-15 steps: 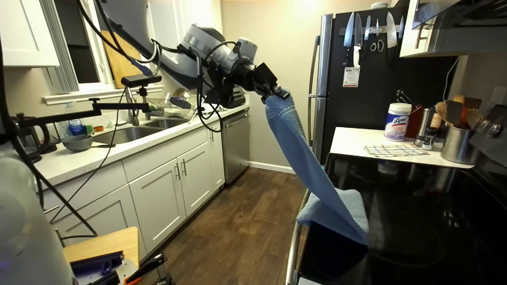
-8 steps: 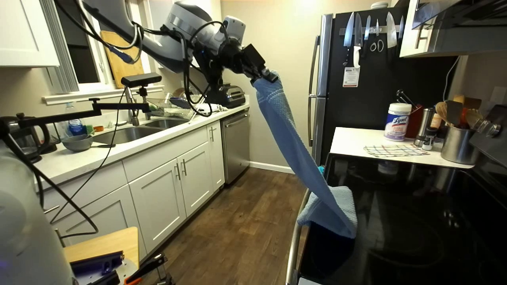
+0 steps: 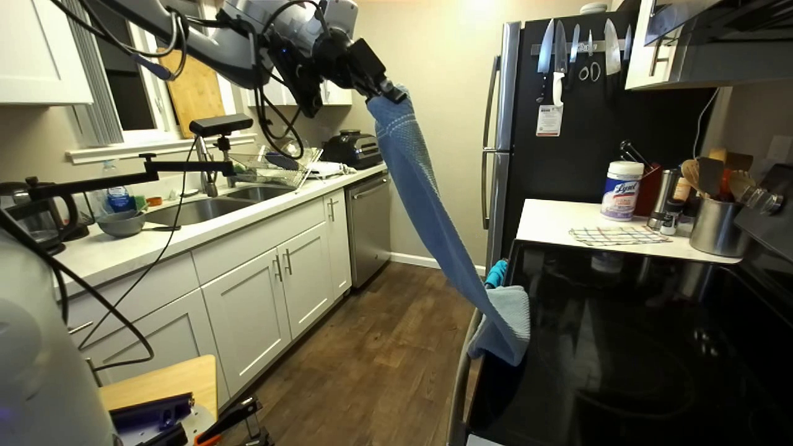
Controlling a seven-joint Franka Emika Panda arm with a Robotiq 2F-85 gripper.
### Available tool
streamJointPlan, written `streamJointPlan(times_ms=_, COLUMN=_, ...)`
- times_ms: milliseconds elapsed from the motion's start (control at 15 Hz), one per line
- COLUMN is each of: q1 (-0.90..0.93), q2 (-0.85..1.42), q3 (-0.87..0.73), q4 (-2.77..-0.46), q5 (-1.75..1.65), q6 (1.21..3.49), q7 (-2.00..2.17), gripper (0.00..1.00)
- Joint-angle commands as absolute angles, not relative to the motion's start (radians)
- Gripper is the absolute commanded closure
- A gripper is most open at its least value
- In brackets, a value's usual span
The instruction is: Hang the light blue towel on the handle of the oven.
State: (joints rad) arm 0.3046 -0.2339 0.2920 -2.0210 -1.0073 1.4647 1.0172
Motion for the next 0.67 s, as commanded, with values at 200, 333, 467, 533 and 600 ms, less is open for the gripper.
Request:
streamJointPlan(times_ms=200, q1=0.302, q2=-0.311, q3=0.326, q4=-2.005, q5=-0.975, q6=1.374, q7=0.964, gripper=0.99)
streamJointPlan(times_ms=333, q1=0.299, q2=-0.330, q3=0.322, q4=-1.997, q5=-0.969, q6=1.370, q7=0.966, gripper=0.99)
streamJointPlan(times_ms=467, q1=0.296, q2=-0.350, q3=0.314, q4=-1.985, q5=-0.952, q6=1.374, q7=0.964, gripper=0.99)
streamJointPlan(times_ms=533, q1=0.294, q2=-0.360, q3=0.307, q4=-1.979, q5=-0.938, q6=1.381, q7=0.963, gripper=0.99)
streamJointPlan(times_ms=600, q1=0.291, q2=-0.367, q3=0.302, q4=-1.972, q5=-0.927, q6=1.382, q7=0.964, gripper=0.99)
